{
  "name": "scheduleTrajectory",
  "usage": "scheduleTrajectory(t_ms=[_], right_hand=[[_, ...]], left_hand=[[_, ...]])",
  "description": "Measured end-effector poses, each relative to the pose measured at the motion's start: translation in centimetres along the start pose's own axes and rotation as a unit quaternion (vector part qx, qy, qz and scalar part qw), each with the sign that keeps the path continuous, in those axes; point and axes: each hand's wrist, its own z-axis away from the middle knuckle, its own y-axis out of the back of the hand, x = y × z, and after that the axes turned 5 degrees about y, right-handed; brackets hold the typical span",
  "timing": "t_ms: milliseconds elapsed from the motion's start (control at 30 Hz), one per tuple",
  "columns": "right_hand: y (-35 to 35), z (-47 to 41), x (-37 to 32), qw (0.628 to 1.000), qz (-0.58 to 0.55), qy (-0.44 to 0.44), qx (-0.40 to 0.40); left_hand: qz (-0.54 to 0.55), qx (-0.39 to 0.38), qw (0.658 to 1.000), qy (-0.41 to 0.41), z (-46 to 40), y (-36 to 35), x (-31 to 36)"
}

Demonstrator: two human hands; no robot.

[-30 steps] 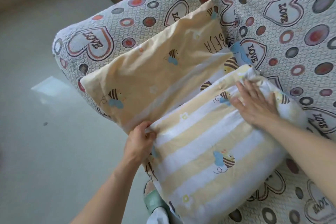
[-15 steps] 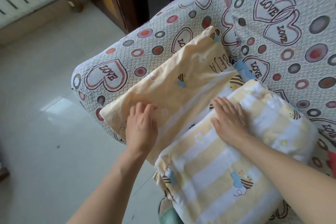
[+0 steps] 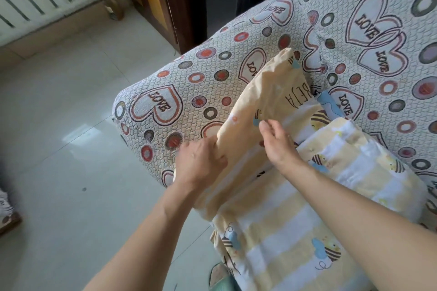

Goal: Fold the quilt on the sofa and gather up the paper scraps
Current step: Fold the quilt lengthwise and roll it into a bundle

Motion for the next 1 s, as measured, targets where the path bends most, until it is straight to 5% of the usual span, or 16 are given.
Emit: scheduleTrajectory(t_ms=[300, 433, 567, 733, 867, 1000], right_hand=[[3.2, 1.7, -0.5, 0.997, 0.059, -0.011, 0.051], [3.8, 1.3, 1.0, 0.977, 0.19, -0.08, 0.055], [6.4, 1.7, 3.3, 0.945, 0.281, -0.088, 0.145], [10.2, 4.5, 6.8, 0.966, 0.069, -0.11, 0.225], [10.7, 6.3, 10.2, 0.928, -0.124, -0.197, 0.29], [11.0, 6.9, 12.3, 0.904, -0.209, -0.264, 0.263]], left_hand=[[0.02, 0.021, 0.977, -0.213, 5.5, -4.8, 3.1], [-0.002, -0.005, 0.967, -0.254, 8.2, -7.7, 4.1], [-0.048, -0.023, 0.961, -0.271, 10.9, -9.1, 4.9], [-0.073, -0.044, 0.963, -0.256, 12.9, -10.0, 5.4], [-0.04, -0.099, 0.97, -0.219, 14.2, -10.7, 5.8], [-0.066, -0.177, 0.969, -0.161, 14.4, -10.7, 6.6]])
